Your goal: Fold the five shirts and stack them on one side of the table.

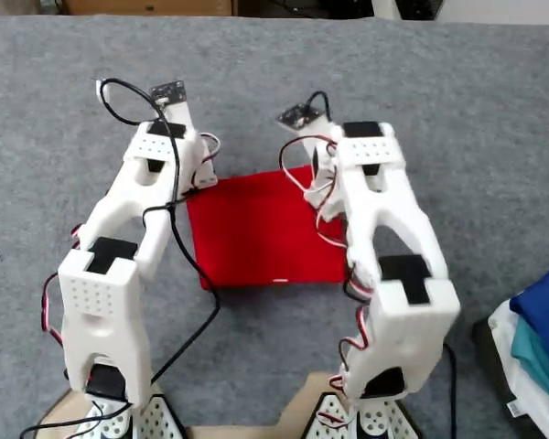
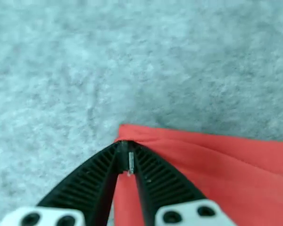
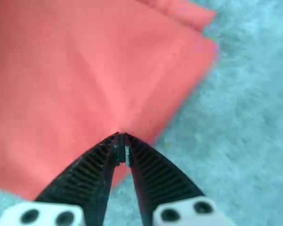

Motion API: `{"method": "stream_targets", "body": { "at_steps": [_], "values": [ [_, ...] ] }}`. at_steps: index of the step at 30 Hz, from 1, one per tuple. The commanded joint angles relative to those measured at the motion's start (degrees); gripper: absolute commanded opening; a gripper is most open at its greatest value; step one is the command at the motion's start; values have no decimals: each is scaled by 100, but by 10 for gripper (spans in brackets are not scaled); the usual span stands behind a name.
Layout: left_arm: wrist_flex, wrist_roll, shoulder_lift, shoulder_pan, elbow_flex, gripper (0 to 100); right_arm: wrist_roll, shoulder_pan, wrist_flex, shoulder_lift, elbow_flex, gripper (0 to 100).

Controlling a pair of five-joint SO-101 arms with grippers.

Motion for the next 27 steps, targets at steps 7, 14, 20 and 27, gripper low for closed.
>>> {"method": "stream_targets", "body": {
  "at_steps": [7,14,20,27],
  "values": [
    [774,-457,-1024,-88,-246,80,-484,189,422,-1095,215,246],
    [791,-791,-2114,-105,1275,143,-1213,-84,149,-725,365,248],
    [-202,-756,-2747,-114,2804,188,-1398,-303,-9,-593,655,247],
    [-774,-440,-2765,-114,3130,198,-1503,-602,-563,-541,1095,246]
  ]
}}
